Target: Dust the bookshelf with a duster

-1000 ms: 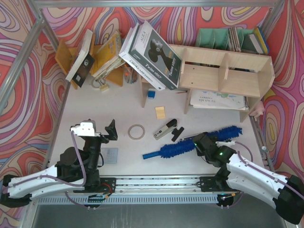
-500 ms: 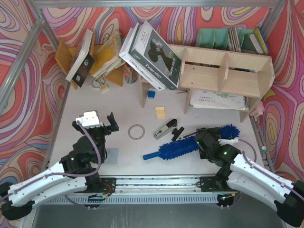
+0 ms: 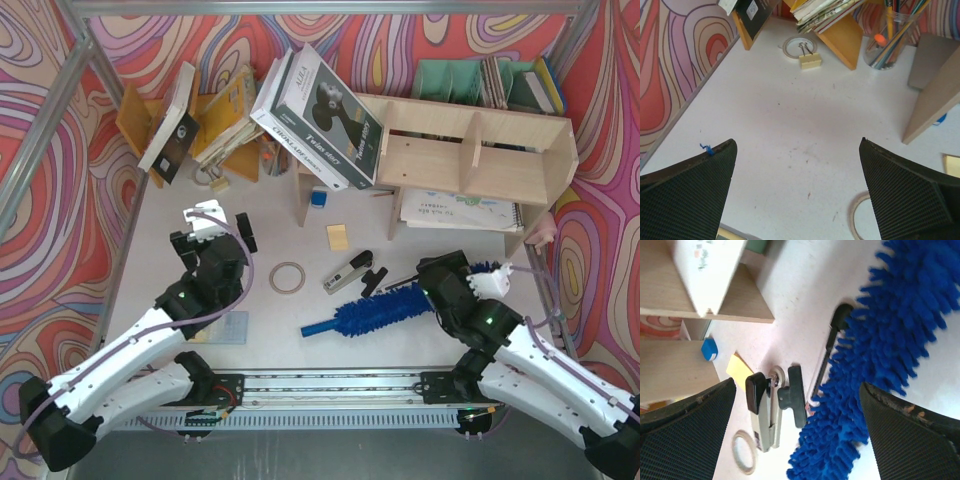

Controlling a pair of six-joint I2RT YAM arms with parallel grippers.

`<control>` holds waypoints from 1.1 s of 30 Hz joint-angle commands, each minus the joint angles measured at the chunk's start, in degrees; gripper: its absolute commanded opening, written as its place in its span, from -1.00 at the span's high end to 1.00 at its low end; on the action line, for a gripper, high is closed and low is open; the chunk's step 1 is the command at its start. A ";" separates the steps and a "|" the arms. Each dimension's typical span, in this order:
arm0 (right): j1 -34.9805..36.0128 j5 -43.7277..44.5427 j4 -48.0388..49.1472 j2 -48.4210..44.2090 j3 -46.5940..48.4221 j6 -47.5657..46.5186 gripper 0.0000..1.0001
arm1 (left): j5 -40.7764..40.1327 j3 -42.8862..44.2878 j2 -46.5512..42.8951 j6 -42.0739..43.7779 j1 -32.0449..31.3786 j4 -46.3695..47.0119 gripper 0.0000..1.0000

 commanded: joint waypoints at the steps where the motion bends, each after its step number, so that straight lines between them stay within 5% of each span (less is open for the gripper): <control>1: -0.10 8.02 15.62 -0.76 0.43 -31.71 -0.97 | -0.23 -4.34 1.64 4.18 1.42 9.44 -0.97; 11: -0.67 9.52 48.60 8.05 -5.26 -76.54 -0.97 | 1.66 -21.90 7.24 13.47 14.06 36.79 -0.97; 17: -8.17 1.26 61.66 12.38 -10.37 -83.53 -0.97 | 1.60 -27.63 16.93 17.16 19.64 53.55 -0.97; 24: -15.25 -1.66 77.42 21.14 -15.03 -88.70 -0.97 | 11.90 -29.96 28.18 18.61 27.29 69.19 -0.97; 33: -20.33 -3.17 93.98 33.39 -18.22 -93.20 -0.97 | 25.85 -30.00 37.28 17.31 35.82 78.39 -0.97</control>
